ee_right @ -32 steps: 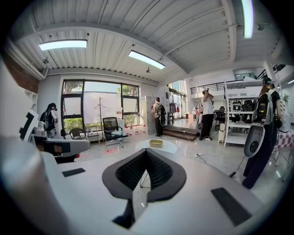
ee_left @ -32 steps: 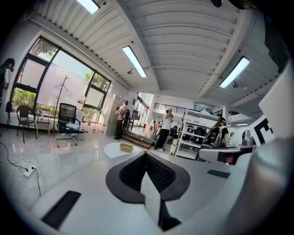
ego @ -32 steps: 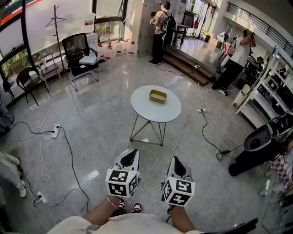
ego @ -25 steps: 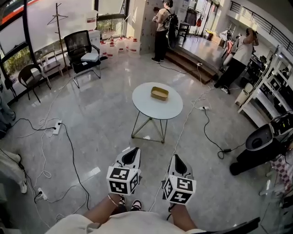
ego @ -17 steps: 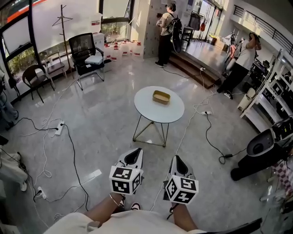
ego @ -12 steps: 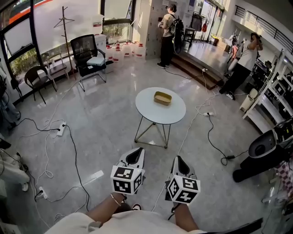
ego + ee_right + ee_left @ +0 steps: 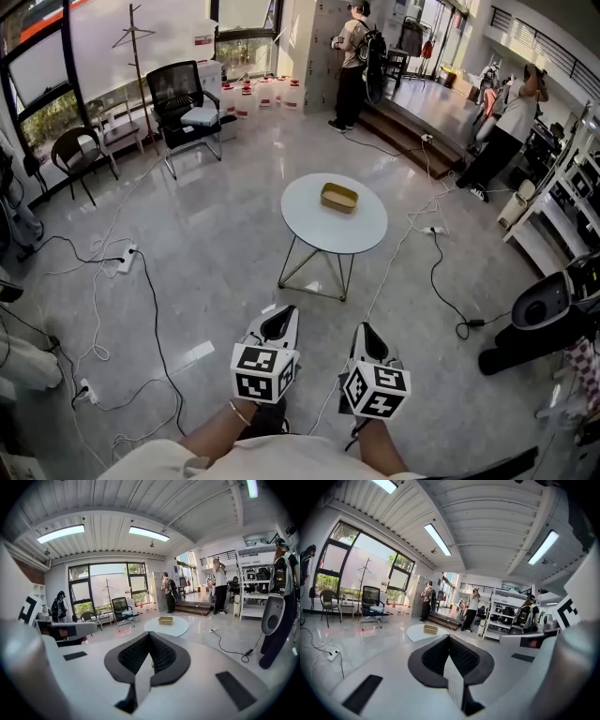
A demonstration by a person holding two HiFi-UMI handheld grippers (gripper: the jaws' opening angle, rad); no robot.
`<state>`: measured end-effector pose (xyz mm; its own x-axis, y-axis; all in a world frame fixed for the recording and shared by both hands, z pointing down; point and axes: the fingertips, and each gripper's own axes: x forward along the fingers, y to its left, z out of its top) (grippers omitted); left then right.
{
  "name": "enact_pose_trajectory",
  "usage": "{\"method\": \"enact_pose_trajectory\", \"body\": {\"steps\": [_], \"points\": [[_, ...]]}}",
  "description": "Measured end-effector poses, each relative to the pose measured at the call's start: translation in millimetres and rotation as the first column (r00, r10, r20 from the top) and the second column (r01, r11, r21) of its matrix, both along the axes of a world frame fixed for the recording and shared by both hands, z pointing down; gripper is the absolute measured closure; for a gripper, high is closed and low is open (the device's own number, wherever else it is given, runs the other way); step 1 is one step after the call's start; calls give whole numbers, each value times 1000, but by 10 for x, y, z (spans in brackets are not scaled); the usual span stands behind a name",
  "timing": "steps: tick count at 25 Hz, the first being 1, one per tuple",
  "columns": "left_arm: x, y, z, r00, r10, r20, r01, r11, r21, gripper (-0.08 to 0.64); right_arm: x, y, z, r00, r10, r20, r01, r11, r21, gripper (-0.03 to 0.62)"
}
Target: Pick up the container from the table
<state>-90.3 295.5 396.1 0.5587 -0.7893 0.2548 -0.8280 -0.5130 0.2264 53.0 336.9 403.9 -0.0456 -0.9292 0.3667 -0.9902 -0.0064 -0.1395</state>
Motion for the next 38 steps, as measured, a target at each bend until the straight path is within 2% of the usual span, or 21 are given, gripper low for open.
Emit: {"method": "enact_pose_trajectory", "body": {"steps": [9, 20, 28, 38], "points": [[53, -566, -85, 1000, -6, -11, 6, 1000, 25, 545, 156, -448, -137, 998, 33, -45, -31, 999, 32, 568], [79, -1303, -98, 1000, 0, -19, 1, 1000, 24, 545, 297, -1114, -161, 996, 66, -67, -64, 998, 29, 568], [28, -1767, -13, 998, -36, -49, 36, 999, 2, 545, 310, -1537, -167, 994, 44, -97, -42, 999, 24, 568], [71, -2142, 30, 999, -5, -40, 5, 1000, -1, 545, 315, -1934, -105, 996, 61, -66, -60, 998, 18, 568]]}}
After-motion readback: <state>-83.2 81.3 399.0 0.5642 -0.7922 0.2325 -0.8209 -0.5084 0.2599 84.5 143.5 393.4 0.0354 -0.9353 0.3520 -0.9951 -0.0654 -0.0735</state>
